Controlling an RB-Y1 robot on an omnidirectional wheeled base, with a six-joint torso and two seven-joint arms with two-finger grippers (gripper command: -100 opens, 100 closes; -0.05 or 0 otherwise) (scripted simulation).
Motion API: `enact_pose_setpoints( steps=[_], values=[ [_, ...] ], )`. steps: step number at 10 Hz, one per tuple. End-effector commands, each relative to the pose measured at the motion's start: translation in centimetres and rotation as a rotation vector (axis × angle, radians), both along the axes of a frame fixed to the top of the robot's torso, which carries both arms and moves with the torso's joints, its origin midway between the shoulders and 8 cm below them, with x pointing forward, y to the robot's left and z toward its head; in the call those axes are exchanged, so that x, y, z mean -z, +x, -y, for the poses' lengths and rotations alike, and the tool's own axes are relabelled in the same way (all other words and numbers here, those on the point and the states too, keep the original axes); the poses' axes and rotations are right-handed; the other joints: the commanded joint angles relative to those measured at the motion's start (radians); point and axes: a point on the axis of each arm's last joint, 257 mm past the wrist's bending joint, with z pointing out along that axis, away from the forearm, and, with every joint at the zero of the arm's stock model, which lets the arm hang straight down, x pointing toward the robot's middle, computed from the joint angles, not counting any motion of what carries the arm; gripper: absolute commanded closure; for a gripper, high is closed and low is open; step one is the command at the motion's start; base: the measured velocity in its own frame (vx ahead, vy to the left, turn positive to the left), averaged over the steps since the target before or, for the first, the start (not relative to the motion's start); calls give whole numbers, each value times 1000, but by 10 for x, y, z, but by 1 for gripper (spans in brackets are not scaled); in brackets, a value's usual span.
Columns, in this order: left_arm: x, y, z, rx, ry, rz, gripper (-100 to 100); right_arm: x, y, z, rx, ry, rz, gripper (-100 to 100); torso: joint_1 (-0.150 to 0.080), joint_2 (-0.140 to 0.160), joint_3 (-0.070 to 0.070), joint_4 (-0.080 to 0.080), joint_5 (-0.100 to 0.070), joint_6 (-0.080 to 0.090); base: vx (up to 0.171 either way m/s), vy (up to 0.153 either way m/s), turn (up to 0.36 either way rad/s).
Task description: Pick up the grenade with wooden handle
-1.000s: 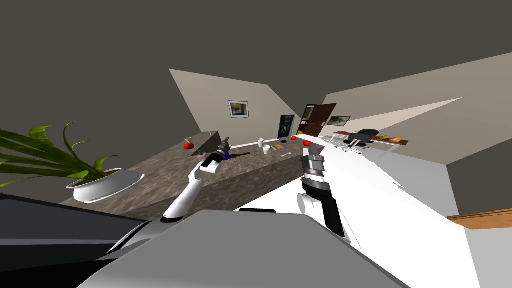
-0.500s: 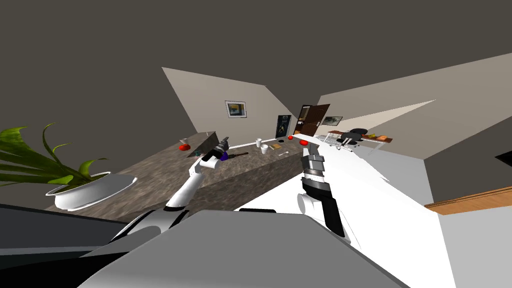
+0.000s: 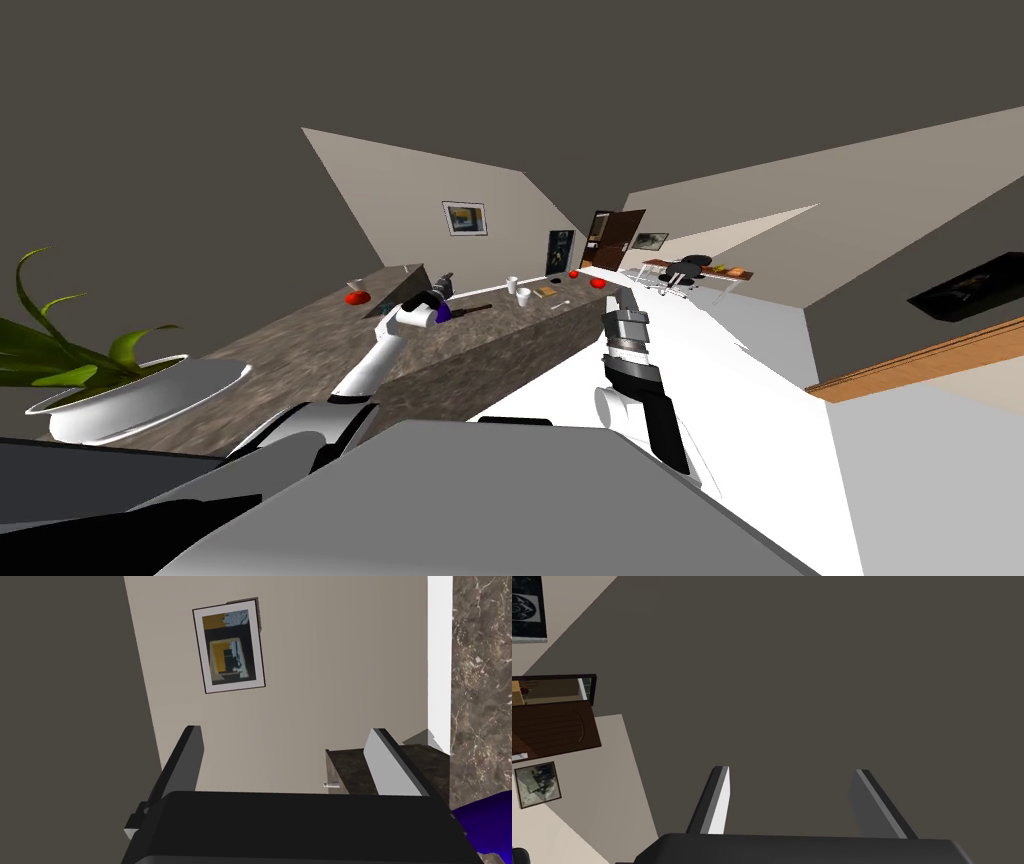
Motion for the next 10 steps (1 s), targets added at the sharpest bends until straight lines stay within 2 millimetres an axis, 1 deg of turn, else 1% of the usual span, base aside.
enact_pose_setpoints(
  steps=[1,2,3,4,5,6,7,8,9,10],
  values=[
    [6,7,-16,-32,-6,-49,-100,0,0,0,0,0,0,0,0,0,0,0,0,0,-30,-6,-117],
    [10,7,-17,-36,-6,-64,-100,0,0,0,0,0,0,0,0,0,0,0,0,-1,-13,-6,0],
    [-2,14,-38,-68,-12,-81,-100,0,0,0,0,0,0,0,0,-1,0,0,0,-1,-22,-15,-211],
    [9,16,-45,-86,-17,-117,-100,0,0,0,0,0,0,0,-1,-1,0,0,0,0,-25,-12,-131],
    [13,15,-46,-90,-17,-131,-100,0,0,0,0,0,0,0,0,0,0,0,0,-1,-14,-6,16],
    [-1,21,-69,-126,-30,-144,-100,0,0,0,0,0,0,0,0,0,0,0,0,-1,-25,-15,-212],
    [11,20,-75,-141,-34,-178,-100,0,0,0,0,0,0,0,0,0,0,0,0,0,-25,-9,-122],
    [15,19,-76,-146,-35,-197,-100,0,0,0,0,0,0,0,0,0,0,0,0,-1,-11,-6,21],
    [-1,23,-97,-180,-50,-207,-100,0,0,0,0,0,0,0,0,-1,0,0,0,-1,-19,-21,-187],
    [15,20,-106,-202,-59,-251,-100,0,0,0,0,0,0,0,-1,-1,0,0,0,0,-16,-12,-147]
  ],
)
